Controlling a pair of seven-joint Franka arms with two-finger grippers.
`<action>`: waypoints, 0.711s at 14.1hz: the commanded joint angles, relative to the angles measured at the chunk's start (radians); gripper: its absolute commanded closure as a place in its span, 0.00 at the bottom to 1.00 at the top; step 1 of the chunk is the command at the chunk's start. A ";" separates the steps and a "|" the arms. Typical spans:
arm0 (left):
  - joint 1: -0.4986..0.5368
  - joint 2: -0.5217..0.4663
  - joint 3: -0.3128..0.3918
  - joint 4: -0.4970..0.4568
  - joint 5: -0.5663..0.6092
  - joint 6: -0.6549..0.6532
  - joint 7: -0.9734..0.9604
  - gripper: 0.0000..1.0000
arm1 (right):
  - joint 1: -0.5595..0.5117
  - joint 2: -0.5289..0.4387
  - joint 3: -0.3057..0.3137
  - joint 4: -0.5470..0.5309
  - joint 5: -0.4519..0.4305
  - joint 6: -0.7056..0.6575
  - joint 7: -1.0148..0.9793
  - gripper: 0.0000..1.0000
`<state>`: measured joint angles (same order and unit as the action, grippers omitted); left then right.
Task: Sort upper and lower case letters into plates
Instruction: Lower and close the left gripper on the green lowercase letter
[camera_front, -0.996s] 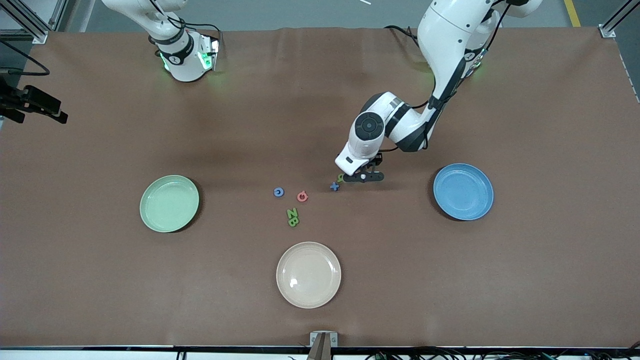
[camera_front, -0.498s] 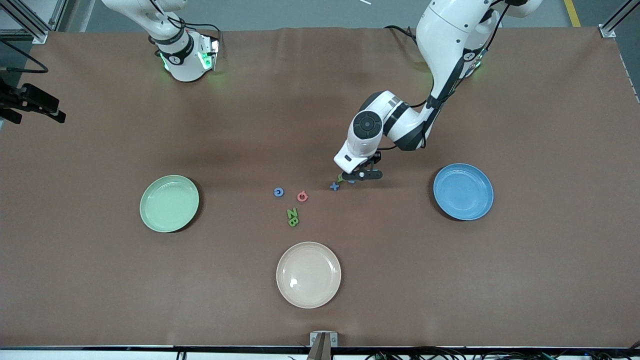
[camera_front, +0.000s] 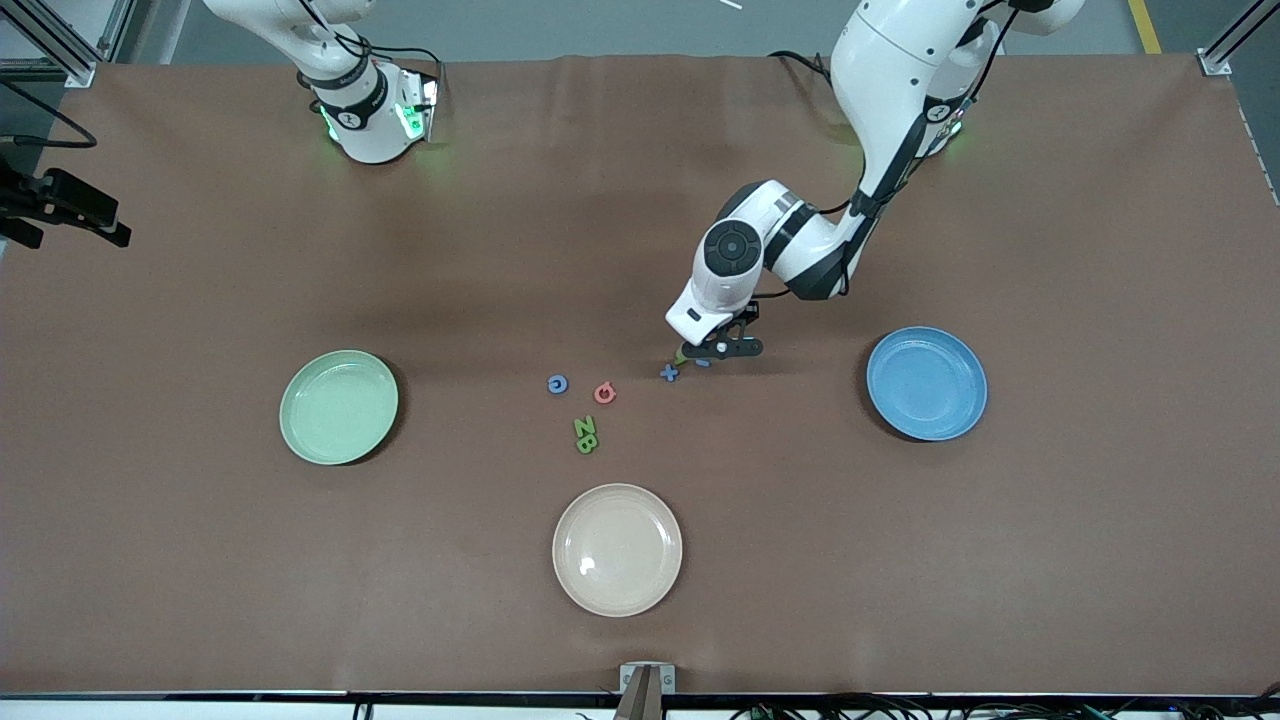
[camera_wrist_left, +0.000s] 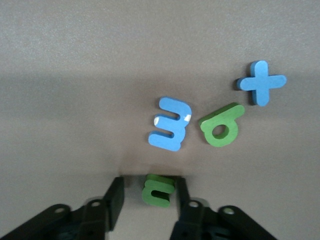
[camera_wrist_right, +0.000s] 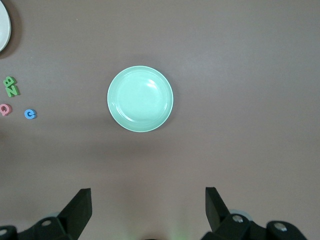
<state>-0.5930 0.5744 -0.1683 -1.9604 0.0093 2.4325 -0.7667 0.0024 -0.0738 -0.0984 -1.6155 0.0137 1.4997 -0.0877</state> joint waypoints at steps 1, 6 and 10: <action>-0.007 0.007 0.001 -0.005 0.003 0.011 -0.025 0.61 | -0.018 -0.035 0.013 -0.046 -0.018 0.017 0.002 0.00; -0.017 0.010 0.003 0.006 0.003 0.013 -0.085 0.76 | -0.019 -0.037 0.008 -0.060 -0.003 0.019 0.040 0.00; -0.007 -0.002 0.003 0.008 0.003 0.008 -0.102 0.84 | -0.016 -0.030 0.009 -0.047 -0.003 0.002 0.040 0.00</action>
<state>-0.6002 0.5779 -0.1691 -1.9571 0.0085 2.4360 -0.8440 -0.0051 -0.0739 -0.1000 -1.6368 0.0141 1.5008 -0.0653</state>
